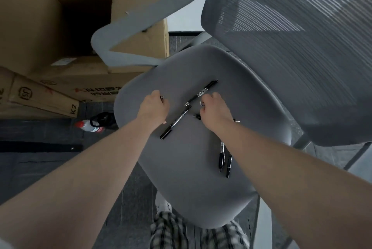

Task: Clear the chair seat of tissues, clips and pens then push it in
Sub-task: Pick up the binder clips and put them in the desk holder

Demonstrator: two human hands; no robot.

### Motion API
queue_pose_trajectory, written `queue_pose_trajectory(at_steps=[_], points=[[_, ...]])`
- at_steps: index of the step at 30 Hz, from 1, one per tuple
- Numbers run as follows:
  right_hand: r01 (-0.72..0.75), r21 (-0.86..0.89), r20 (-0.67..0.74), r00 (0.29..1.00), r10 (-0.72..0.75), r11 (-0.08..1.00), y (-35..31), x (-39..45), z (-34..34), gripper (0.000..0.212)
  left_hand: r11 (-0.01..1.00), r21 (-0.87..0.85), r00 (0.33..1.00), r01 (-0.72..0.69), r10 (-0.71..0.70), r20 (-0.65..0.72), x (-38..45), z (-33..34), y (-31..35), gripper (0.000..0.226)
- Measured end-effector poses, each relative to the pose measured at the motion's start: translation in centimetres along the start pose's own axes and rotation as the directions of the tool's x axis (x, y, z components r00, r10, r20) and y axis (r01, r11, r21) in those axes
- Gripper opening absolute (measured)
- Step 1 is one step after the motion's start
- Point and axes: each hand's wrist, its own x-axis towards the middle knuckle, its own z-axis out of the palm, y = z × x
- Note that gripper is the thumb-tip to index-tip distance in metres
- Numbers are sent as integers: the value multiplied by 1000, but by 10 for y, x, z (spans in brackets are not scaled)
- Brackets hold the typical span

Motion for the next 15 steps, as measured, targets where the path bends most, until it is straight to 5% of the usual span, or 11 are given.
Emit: queue_pose_trajectory(at_steps=[9, 15], points=[[263, -110, 221, 947, -234, 959, -45, -41, -12, 22, 909, -264, 944, 324, -328, 30, -92, -29, -34, 23], [497, -167, 386, 827, -408, 851, -97, -85, -44, 15, 885, -303, 900, 355, -411, -146, -168, -75, -67, 30]])
